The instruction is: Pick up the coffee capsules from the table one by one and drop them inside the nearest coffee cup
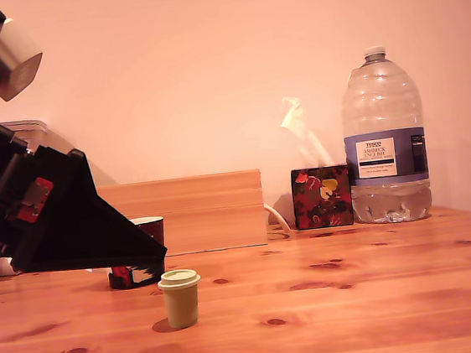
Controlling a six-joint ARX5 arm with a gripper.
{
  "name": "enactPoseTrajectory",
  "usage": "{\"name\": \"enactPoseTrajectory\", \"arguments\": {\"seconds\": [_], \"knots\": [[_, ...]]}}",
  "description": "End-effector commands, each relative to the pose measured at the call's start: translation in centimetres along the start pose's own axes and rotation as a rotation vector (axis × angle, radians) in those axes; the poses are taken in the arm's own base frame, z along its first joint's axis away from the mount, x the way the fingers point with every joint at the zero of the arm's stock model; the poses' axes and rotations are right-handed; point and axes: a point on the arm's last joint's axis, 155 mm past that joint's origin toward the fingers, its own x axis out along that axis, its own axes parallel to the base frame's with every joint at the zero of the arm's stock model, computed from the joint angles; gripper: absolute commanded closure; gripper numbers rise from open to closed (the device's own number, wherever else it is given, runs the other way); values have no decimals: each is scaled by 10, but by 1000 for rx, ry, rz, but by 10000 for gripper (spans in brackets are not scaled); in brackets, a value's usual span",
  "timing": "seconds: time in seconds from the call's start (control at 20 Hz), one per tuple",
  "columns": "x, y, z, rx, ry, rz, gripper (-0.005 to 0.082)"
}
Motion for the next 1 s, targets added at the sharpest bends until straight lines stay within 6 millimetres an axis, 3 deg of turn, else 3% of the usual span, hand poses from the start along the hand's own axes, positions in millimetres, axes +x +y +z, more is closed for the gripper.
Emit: {"name": "enactPoseTrajectory", "arguments": {"seconds": [0.0,0.35,0.55,0.95], "knots": [[-2,3,-7,-11,13,11,263],[-2,5,-13,-17,36,24,267],[-5,22,-26,-45,84,88,267],[-7,43,-32,-71,95,145,267]]}}
